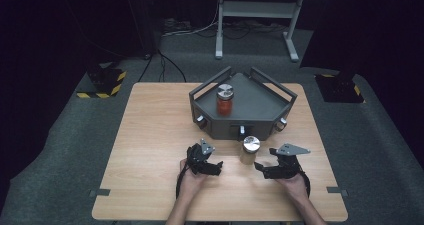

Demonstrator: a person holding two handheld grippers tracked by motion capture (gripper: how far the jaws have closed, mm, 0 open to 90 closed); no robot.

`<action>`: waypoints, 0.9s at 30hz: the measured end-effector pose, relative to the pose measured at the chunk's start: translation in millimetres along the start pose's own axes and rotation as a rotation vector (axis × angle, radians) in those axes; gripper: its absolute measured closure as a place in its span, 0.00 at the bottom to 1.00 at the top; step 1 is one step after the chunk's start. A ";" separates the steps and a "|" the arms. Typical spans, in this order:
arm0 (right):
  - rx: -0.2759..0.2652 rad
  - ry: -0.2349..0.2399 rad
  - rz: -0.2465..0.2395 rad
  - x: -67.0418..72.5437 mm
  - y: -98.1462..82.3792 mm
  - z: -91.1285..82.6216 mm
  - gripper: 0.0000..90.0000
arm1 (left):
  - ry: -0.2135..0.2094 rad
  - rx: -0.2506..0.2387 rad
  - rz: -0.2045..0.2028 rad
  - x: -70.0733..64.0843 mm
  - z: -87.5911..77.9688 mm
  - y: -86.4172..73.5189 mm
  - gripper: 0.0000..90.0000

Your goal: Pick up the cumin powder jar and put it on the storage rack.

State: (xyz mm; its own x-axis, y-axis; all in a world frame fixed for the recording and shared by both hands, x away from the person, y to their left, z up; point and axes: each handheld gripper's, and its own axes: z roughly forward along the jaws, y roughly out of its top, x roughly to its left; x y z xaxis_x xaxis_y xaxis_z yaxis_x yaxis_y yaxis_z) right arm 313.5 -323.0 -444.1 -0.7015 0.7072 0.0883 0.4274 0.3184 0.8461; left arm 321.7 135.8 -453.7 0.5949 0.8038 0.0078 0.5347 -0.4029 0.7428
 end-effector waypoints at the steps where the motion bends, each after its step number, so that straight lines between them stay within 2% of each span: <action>1: -0.002 0.000 0.001 0.9 0.8 0.2 0.11 | 0.000 0.000 -0.001 -0.1 0.0 0.0 0.09; 8: -0.030 0.008 -0.021 5.6 6.4 4.8 0.11 | 0.001 0.000 -0.002 -0.3 -0.1 -0.1 0.09; 27: -0.046 0.005 -0.040 12.0 19.3 23.5 0.12 | 0.001 0.000 -0.002 -0.3 -0.2 -0.1 0.09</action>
State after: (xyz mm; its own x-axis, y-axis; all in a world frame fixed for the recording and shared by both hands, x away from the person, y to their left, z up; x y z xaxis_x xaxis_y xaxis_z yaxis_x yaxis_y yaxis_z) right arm 326.7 -293.5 -439.0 -0.7205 0.6911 0.0570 0.3730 0.3169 0.8720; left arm 321.4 135.7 -453.7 0.5928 0.8053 0.0071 0.5361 -0.4012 0.7427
